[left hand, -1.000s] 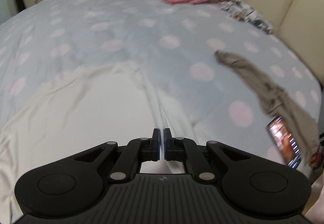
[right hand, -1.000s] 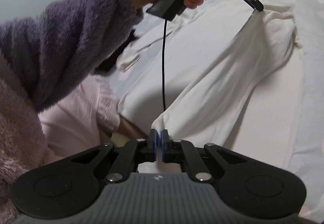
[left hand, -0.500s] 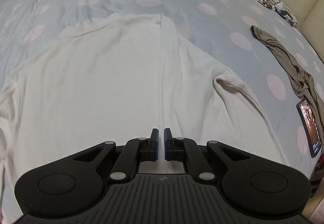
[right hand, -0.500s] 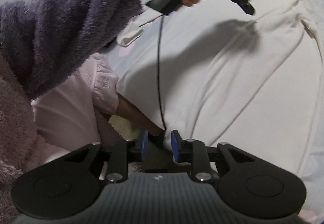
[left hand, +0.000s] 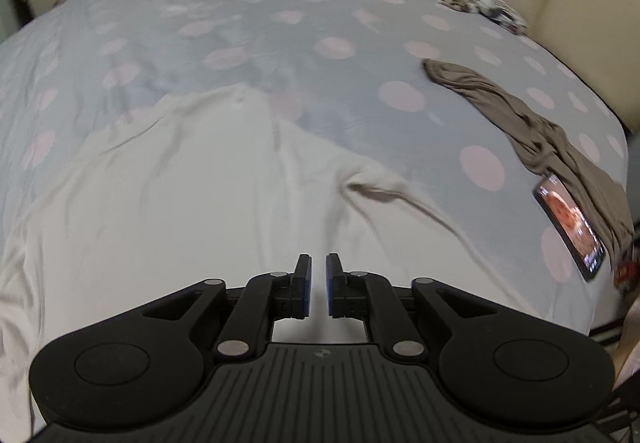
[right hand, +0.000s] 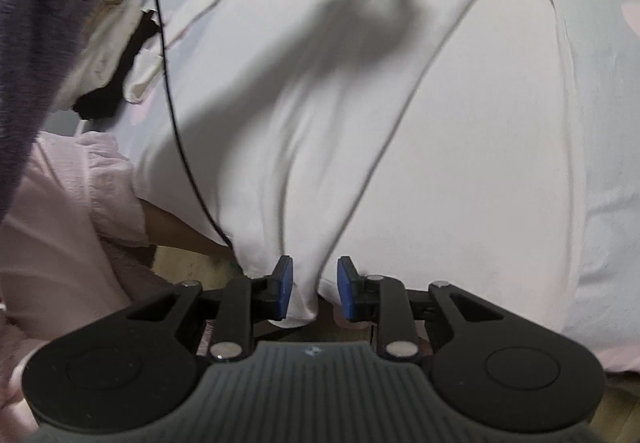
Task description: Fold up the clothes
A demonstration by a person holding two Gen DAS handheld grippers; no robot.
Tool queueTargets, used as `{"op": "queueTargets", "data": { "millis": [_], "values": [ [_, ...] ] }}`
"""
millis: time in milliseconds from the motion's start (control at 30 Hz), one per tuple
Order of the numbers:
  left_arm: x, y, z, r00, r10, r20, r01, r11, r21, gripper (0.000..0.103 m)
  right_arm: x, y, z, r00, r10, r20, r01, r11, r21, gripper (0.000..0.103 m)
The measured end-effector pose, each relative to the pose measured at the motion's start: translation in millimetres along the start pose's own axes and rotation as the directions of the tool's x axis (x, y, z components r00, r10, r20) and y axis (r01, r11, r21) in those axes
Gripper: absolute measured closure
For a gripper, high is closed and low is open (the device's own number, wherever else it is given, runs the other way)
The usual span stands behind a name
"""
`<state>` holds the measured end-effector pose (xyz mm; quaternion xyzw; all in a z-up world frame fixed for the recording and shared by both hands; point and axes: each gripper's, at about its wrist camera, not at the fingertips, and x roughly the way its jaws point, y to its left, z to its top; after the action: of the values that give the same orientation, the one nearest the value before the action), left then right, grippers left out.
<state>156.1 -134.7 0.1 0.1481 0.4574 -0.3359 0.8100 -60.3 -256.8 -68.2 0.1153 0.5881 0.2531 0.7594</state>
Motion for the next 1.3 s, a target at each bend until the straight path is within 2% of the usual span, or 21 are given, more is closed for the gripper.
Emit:
{"op": "queueTargets", "data": {
  "millis": [67, 300, 533, 733, 767, 833, 900, 1133, 1300],
  "values": [
    [4.6, -11.9, 3.8, 1.0, 0.003, 0.013, -0.003, 0.999, 0.048, 0.084, 6.3, -3.4, 0.2, 1.0, -0.007, 0.0, 0.007, 1.0, 0.028, 0.075],
    [46.3, -45.5, 19.6, 0.997, 0.077, 0.032, -0.082, 0.97, 0.23, 0.082, 12.8, -1.6, 10.9, 0.999, -0.017, 0.038, 0.015, 0.998, 0.067, 0.074],
    [84.6, -68.5, 26.6, 0.99, 0.135, 0.044, -0.141, 0.905, 0.401, 0.079, 17.7, -4.8, 14.8, 0.999, -0.019, 0.045, 0.015, 0.996, 0.087, 0.074],
    [106.3, -76.5, 26.4, 0.987, 0.155, 0.033, -0.152, 0.862, 0.484, 0.079, 23.9, -3.8, 21.2, 0.999, -0.012, 0.052, 0.007, 0.995, 0.099, 0.075],
    [109.0, -76.0, 26.9, 0.988, 0.155, 0.027, -0.149, 0.862, 0.485, 0.079, 24.2, -4.2, 21.2, 0.999, -0.014, 0.051, 0.009, 0.995, 0.099, 0.076],
    [112.5, -75.2, 27.2, 0.989, 0.145, 0.014, -0.134, 0.866, 0.481, 0.08, 24.9, -5.2, 21.2, 0.999, -0.019, 0.049, 0.014, 0.995, 0.097, 0.092],
    [112.6, -74.9, 27.5, 0.989, 0.149, 0.018, -0.139, 0.868, 0.476, 0.094, 23.4, -5.4, 20.9, 0.998, -0.025, 0.05, 0.02, 0.995, 0.094, 0.099],
    [89.9, -72.0, 52.7, 0.992, 0.123, 0.022, -0.122, 0.914, 0.387, 0.103, 0.7, -6.8, 16.6, 0.998, -0.006, 0.066, -0.001, 0.995, 0.102, 0.101],
    [76.4, -72.9, 81.4, 0.989, 0.144, 0.021, -0.142, 0.932, 0.334, 0.103, -30.8, -16.5, 14.2, 0.995, -0.003, 0.098, -0.01, 0.991, 0.13, 0.101]
  ]
}}
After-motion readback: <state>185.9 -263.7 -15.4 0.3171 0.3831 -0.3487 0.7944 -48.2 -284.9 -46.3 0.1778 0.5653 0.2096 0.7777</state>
